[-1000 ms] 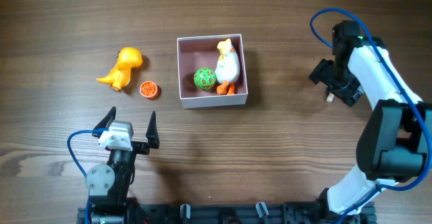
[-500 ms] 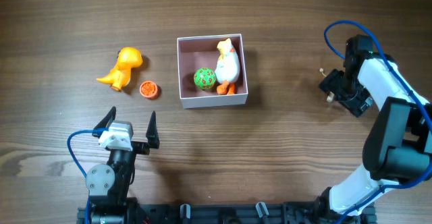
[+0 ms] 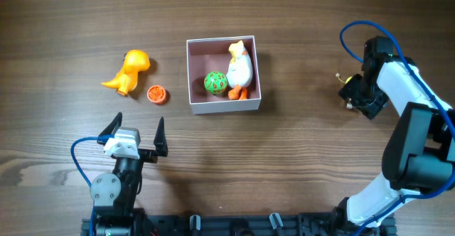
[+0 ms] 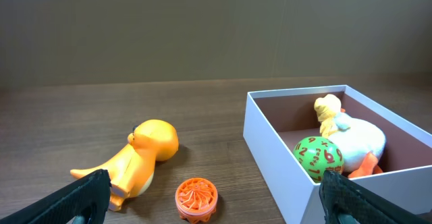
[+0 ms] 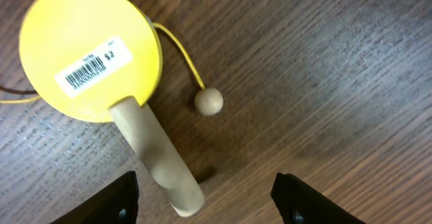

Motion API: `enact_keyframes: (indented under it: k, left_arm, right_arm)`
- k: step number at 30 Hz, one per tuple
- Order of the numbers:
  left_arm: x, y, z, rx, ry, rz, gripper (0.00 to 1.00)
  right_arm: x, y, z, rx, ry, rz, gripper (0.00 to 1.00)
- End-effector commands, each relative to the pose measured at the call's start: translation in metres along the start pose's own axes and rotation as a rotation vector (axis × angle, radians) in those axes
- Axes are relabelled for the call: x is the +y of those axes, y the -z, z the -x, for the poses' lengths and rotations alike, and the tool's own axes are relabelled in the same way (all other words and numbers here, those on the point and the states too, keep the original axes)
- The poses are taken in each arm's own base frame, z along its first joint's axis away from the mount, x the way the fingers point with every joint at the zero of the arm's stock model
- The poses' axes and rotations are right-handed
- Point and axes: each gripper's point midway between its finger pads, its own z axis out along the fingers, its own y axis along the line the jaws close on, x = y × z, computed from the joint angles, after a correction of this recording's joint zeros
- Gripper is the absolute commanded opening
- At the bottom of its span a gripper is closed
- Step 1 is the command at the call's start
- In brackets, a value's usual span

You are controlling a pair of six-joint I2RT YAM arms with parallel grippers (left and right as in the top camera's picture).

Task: Pack container
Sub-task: 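Align right gripper over the yellow toy's wooden handle and grasp it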

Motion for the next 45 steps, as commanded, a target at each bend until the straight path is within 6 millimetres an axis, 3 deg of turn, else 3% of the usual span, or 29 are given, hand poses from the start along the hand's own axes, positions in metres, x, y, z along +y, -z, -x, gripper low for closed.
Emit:
enact_keyframes:
  k: [1, 8, 18, 24, 29, 34, 39, 43, 45]
  left_arm:
    - [-0.004, 0.000, -0.002, -0.001, -0.020, -0.023, 1.00]
    - [-0.004, 0.000, -0.002, -0.001, -0.020, -0.023, 1.00]
    - [-0.004, 0.000, -0.002, -0.001, -0.020, -0.023, 1.00]
    - [-0.004, 0.000, -0.002, -0.001, -0.020, -0.023, 1.00]
    - [-0.004, 0.000, -0.002, -0.001, -0.020, -0.023, 1.00]
    - [-0.004, 0.000, -0.002, -0.001, -0.020, -0.023, 1.00]
    - [-0.004, 0.000, -0.002, -0.001, -0.020, -0.023, 1.00]
    - [-0.004, 0.000, -0.002, -0.001, -0.020, -0.023, 1.00]
    - [-0.004, 0.000, -0.002, -0.001, -0.020, -0.023, 1.00]
  right_arm:
    - [0.004, 0.002, 0.001, -0.011, 0.005, 0.026, 0.72]
    - [0.010, -0.006, 0.003, -0.015, 0.148, 0.040, 0.87]
    - [0.014, -0.032, -0.007, 0.054, 0.173, 0.037, 0.88]
    - [0.017, -0.032, -0.008, 0.059, 0.172, 0.052, 0.74]
    - [0.017, -0.032, -0.008, 0.057, 0.171, 0.051, 0.71]
    - [0.017, -0.032, -0.008, 0.058, 0.171, 0.052, 0.60]
    - [0.017, -0.032, -0.007, 0.055, 0.171, 0.053, 0.57]
    - [0.018, -0.032, -0.006, 0.051, 0.169, 0.056, 0.46]
    - [0.018, -0.032, -0.006, 0.049, 0.167, 0.056, 0.34]
